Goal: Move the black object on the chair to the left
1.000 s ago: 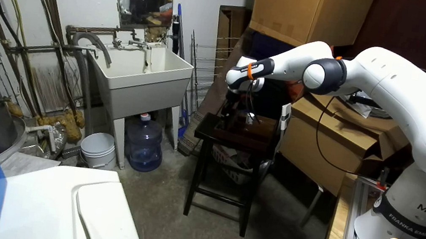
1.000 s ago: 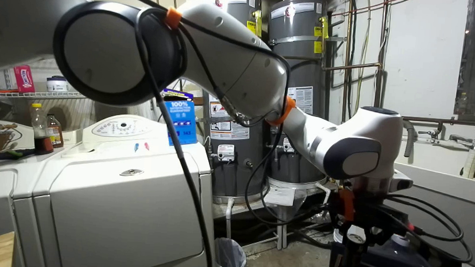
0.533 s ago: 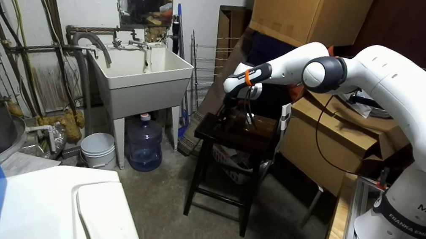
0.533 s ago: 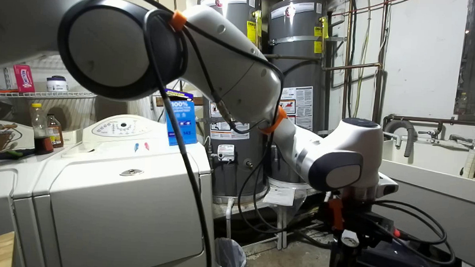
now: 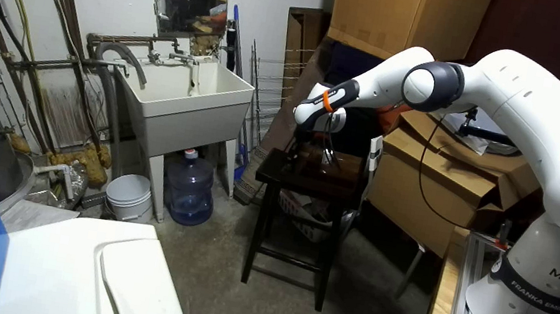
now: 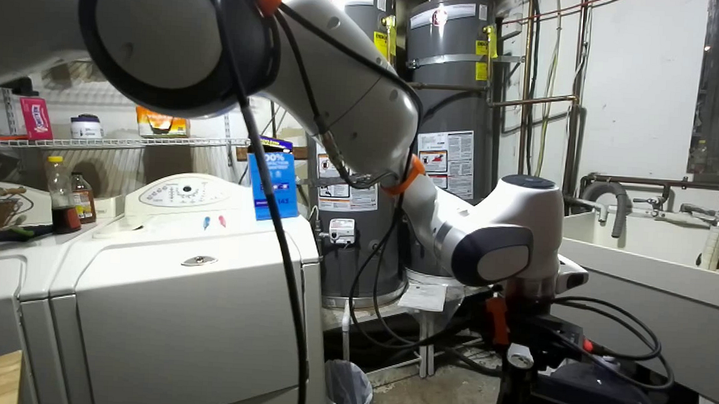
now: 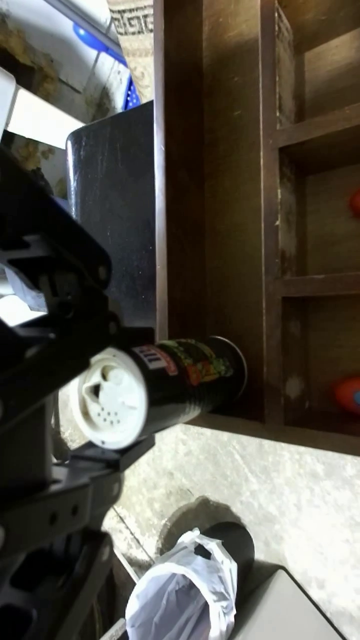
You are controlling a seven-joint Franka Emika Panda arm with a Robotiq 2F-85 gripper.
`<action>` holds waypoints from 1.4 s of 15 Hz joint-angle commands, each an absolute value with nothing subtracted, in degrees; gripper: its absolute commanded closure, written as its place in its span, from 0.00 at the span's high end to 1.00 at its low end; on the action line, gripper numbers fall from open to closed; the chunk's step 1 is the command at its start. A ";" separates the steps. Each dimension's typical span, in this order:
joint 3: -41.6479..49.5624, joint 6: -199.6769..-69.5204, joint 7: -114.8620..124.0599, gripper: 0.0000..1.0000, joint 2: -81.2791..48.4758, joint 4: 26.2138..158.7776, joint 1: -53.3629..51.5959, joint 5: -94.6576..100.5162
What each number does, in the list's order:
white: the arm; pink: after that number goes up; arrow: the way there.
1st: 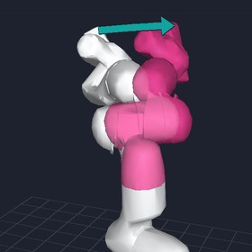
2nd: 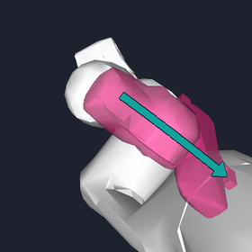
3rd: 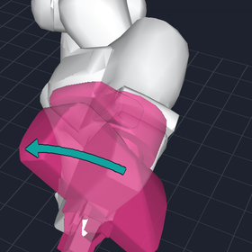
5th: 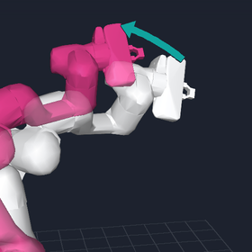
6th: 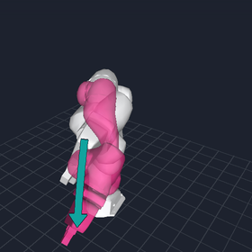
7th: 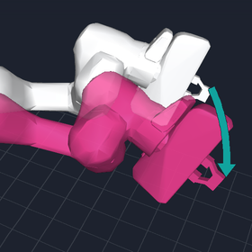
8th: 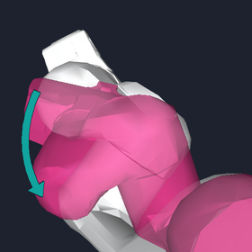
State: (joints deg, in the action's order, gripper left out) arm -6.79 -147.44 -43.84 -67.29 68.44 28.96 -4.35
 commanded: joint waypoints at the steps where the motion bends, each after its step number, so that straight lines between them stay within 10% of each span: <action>1: -7.60 -150.65 -44.48 0.20 -62.37 75.86 28.77 -4.38; 21: -3.48 -150.36 -38.11 0.20 -62.97 75.07 26.56 -3.48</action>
State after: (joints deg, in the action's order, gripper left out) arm -3.78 -152.21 -39.68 -62.28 76.24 26.75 -4.35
